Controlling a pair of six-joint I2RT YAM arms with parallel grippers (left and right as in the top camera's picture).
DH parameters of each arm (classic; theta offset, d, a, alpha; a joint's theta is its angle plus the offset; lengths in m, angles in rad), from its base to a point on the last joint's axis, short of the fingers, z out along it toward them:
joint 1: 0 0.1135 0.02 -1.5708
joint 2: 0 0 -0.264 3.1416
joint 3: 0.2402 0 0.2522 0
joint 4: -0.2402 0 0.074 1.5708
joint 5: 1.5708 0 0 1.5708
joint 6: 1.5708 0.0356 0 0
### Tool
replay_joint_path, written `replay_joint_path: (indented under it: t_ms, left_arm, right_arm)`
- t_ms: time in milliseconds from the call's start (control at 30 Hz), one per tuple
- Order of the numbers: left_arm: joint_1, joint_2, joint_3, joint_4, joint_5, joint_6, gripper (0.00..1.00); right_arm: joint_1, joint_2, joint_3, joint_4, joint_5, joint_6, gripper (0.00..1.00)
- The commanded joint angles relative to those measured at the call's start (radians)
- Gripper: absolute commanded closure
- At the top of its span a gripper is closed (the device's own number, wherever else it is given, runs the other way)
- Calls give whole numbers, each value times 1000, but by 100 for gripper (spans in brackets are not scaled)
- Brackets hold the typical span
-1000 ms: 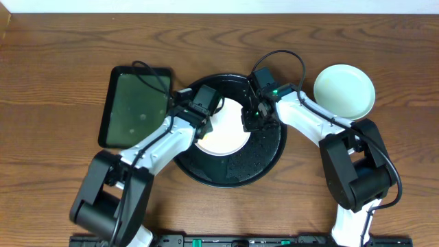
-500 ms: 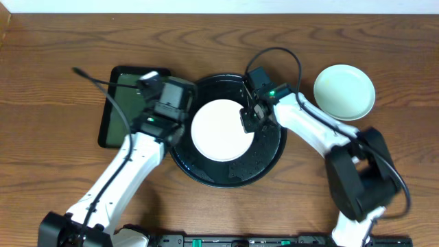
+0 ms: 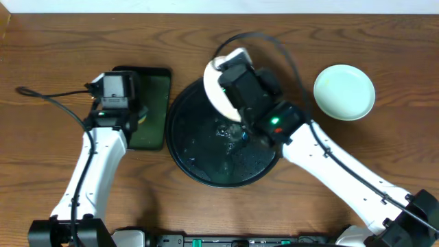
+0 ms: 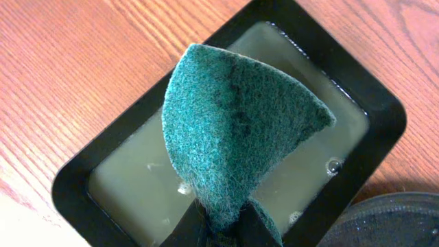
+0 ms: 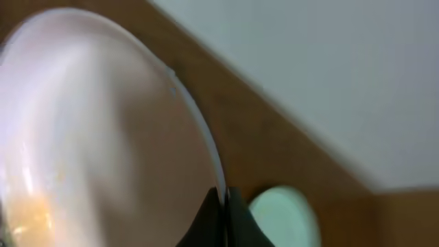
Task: Clean dirty plates on tray and stack at the side
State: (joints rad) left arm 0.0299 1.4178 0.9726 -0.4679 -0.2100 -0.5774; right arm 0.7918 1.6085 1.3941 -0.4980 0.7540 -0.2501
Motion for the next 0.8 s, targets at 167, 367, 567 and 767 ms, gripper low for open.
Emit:
replay_joint_path:
  t_ms: [167,367,567,767]
  left_arm:
    - [19,2,-8,1,50,28,92]
    - [19,2,-8,1,50,27,92]
    - [19,2,-8,1,50,27,92]
    - [19,2,-8,0,50,27,92]
  right_arm:
    - [94,-10,11,242,275,-607,99]
    - [124,-10,11,388,323,-827,99]
    - [126,-10,10,401,311,-726,99]
    - [67,21,10,-47,-182,-403,99]
